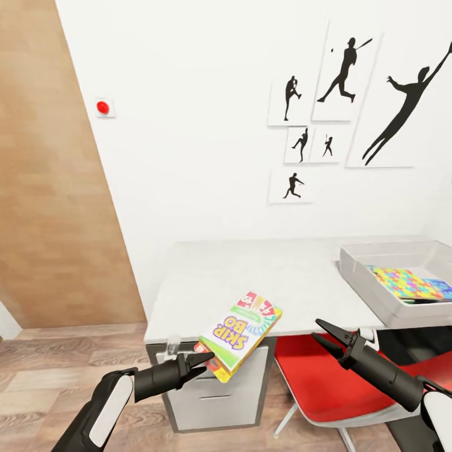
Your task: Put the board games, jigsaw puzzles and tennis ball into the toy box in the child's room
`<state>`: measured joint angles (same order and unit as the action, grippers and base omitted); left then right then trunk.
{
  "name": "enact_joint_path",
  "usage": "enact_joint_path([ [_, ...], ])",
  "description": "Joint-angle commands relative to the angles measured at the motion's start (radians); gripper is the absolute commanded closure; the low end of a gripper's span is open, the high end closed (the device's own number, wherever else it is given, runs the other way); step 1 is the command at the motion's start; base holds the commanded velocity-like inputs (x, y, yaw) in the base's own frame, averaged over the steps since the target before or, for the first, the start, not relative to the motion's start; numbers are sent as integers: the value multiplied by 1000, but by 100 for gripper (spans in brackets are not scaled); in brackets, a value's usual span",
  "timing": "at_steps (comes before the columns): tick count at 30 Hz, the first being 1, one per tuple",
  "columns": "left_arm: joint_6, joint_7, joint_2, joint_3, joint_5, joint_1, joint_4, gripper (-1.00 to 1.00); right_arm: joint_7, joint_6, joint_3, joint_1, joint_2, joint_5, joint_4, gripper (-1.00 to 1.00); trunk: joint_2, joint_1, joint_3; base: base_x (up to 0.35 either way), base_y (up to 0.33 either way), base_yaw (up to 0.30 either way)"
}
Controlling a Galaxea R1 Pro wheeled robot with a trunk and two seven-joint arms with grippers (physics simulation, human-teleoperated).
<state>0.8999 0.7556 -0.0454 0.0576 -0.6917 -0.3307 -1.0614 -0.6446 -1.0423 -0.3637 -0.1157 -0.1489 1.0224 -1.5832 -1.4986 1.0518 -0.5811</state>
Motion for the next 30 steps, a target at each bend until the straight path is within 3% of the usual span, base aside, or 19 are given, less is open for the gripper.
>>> enact_joint_path([
  [1,5,0,-1,2,-3,-1,0,-100,-6,-5,-1,-1,0,-5,0,-100,0,0,-1,115,-97,0],
  [30,4,-1,-1,2,-3,-1,0,-100,18,-5,3,-1,3,-4,0,-100,0,0,-1,21,-44,0],
])
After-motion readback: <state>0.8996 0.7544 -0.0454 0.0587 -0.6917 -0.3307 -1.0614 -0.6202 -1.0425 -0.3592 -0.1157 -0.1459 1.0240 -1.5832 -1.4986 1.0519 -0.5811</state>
